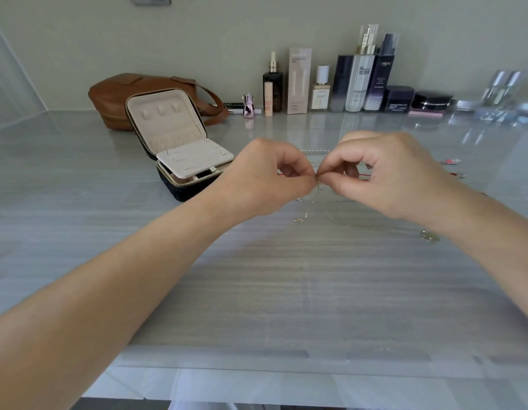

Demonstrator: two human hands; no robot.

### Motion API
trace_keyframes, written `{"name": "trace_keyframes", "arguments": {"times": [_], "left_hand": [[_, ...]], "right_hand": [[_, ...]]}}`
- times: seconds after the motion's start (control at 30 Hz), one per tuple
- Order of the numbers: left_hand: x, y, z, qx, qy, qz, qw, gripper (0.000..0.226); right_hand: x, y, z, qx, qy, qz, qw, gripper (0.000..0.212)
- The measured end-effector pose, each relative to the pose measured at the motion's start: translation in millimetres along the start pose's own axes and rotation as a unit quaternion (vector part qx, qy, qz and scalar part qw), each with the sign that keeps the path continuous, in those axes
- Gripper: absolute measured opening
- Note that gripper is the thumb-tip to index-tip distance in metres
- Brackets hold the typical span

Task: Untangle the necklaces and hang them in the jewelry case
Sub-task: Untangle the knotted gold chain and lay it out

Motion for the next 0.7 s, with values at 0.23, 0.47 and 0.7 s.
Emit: {"name": "trace_keyframes", "arguments": {"times": [0.23,0.47,0.7], "left_hand": [[-2.7,-1.5,0.5,0.0,0.016,-0.028,0.999,0.016],[-2.1,-2.2,-1.0,-0.005,0.047,-0.068,0.997,0.016],[-0.2,-2.2,1.2,-0.004,0.035,-0.073,0.997,0.017]], "right_hand": [[-0.4,0.3,1.6,0.006,0.091,-0.088,0.992,0.023],[-1.3,0.9,1.7,0.012,0.105,-0.09,0.99,0.026],[-4.9,1.9,5.0,0.035,0.141,-0.098,0.984,0.026]]}}
Point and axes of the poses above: each hand's wrist, its own y-axis away from the middle knuckle, its own z-axis out of the palm, x = y × z, the point moved 1 cm from there along -y, towards the middle knuckle, and after that the axes turned 3 degrees about x, right-handed, at the moved point
